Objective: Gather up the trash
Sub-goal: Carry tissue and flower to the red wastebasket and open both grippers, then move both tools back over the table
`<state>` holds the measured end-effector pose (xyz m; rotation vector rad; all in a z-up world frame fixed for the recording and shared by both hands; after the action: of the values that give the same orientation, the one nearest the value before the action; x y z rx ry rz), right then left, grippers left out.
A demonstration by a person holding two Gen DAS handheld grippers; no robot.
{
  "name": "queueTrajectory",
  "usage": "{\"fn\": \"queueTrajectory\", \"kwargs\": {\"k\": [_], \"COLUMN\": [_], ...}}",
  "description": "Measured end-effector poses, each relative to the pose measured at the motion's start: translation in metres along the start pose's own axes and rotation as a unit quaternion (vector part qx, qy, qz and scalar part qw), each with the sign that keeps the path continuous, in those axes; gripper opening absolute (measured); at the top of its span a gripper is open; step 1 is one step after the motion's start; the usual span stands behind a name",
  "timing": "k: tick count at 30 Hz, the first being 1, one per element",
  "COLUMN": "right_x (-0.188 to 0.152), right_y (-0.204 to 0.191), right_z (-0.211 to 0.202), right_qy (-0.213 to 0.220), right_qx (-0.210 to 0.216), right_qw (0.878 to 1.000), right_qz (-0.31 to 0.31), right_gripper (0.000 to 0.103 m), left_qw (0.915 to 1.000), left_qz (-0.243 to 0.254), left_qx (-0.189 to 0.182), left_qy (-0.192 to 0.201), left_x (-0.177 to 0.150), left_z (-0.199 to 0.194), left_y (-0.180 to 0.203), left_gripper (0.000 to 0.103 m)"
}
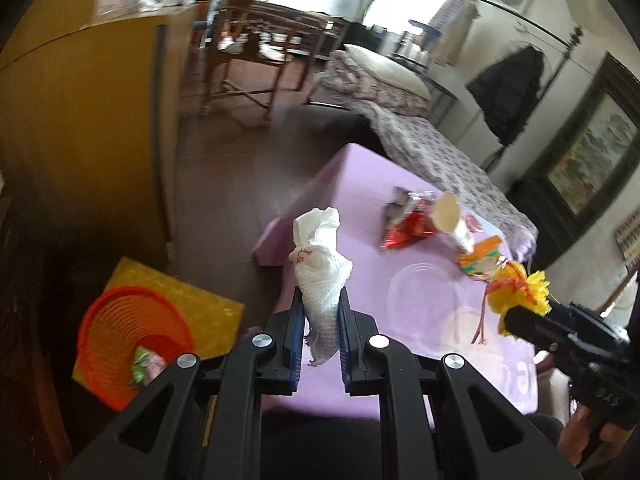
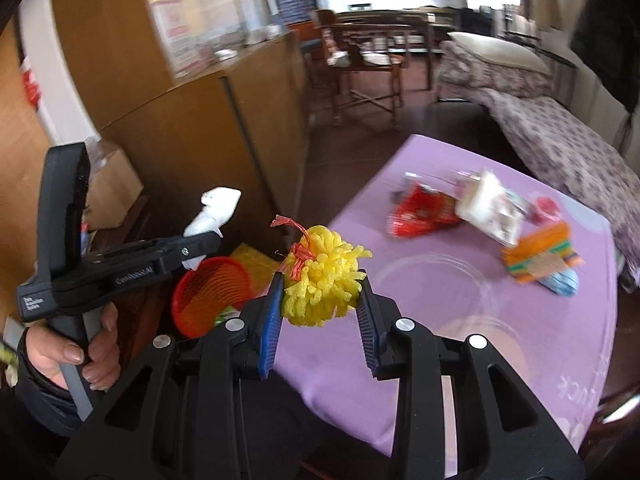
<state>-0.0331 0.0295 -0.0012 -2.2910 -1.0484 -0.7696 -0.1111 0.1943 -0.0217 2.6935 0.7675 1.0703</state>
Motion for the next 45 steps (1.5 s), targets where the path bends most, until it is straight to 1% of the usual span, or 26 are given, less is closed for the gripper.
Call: {"fn": "queueTrajectory", "kwargs": {"k": [4,9,12,14,18,20,23,29,31,32,33,34,35,36,37,41,45], "right_x": [0.006,0.011,0.014,0.015,0.014,0.014,0.012,0.000,-0.002,-0.002,-0.003,-0.002,-0.002,-0.001,0.000,0.000,0.006], "right_y": [-0.041,-0.091,-0.122,-0.136,-0.164,-0.172,-0.179,-0.184,-0.185,-0.186,-0.187,-0.188,-0.186,-0.186,-0.187,-0.182,-0.173], "right_z": [0.023,0.054,0.078,0.089,0.122,0.137,0.158,0.199,0.210,0.215,0.219,0.223,0.225,0.227,0.228,0.226,0.208], "right_qy": [-0.022,-0.054,-0.081,-0.095,-0.133,-0.148,-0.167,-0.206,-0.213,-0.218,-0.222,-0.224,-0.223,-0.220,-0.220,-0.218,-0.199], "right_qx": [0.028,0.058,0.079,0.088,0.110,0.114,0.122,0.120,0.120,0.123,0.125,0.127,0.129,0.133,0.134,0.137,0.134], "right_qw": [0.999,0.995,0.990,0.987,0.980,0.978,0.974,0.968,0.966,0.965,0.964,0.964,0.964,0.964,0.964,0.965,0.969], "right_qz": [-0.031,-0.066,-0.084,-0.090,-0.097,-0.093,-0.087,-0.081,-0.078,-0.077,-0.074,-0.071,-0.067,-0.062,-0.061,-0.056,-0.061], "right_gripper": [0.035,0.035,0.035,0.035,0.035,0.035,0.035,0.036,0.038,0.038,0.041,0.046,0.050,0.056,0.058,0.058,0.058], "left_qw": [0.9994,0.9965,0.9931,0.9901,0.9847,0.9817,0.9787,0.9735,0.9718,0.9701,0.9689,0.9671,0.9650,0.9640,0.9633,0.9612,0.9618], "left_qz": [-0.023,-0.055,-0.076,-0.093,-0.118,-0.132,-0.141,-0.158,-0.163,-0.169,-0.172,-0.176,-0.180,-0.183,-0.184,-0.189,-0.189], "left_qx": [0.026,0.059,0.081,0.096,0.115,0.121,0.128,0.134,0.137,0.141,0.144,0.149,0.157,0.162,0.165,0.171,0.169], "left_qy": [-0.005,-0.021,-0.035,-0.043,-0.057,-0.066,-0.076,-0.095,-0.101,-0.102,-0.105,-0.108,-0.107,-0.105,-0.104,-0.106,-0.103], "left_x": [-0.010,-0.026,-0.036,-0.044,-0.056,-0.061,-0.066,-0.071,-0.073,-0.074,-0.076,-0.077,-0.077,-0.079,-0.079,-0.081,-0.079], "left_z": [-0.005,-0.005,-0.001,0.002,0.010,0.015,0.025,0.045,0.050,0.052,0.055,0.056,0.055,0.055,0.053,0.051,0.047], "left_y": [-0.039,-0.091,-0.125,-0.147,-0.181,-0.198,-0.213,-0.230,-0.234,-0.238,-0.239,-0.241,-0.244,-0.246,-0.249,-0.253,-0.251], "left_gripper": [0.015,0.015,0.015,0.015,0.015,0.015,0.015,0.015,0.016,0.022,0.028,0.042,0.051,0.051,0.051,0.052,0.052]}}
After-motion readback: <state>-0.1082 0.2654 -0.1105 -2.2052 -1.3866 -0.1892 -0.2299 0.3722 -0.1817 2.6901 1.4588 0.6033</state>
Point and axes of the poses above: each gripper's, at about its wrist camera, not at the fingertips, and z roughly the way its jaws point, y to its right, x to its top, the point moved 9 cm from there along z, roughly the way its jaws point, and after that the axes turned 2 degrees about x, right-handed, at the moved point
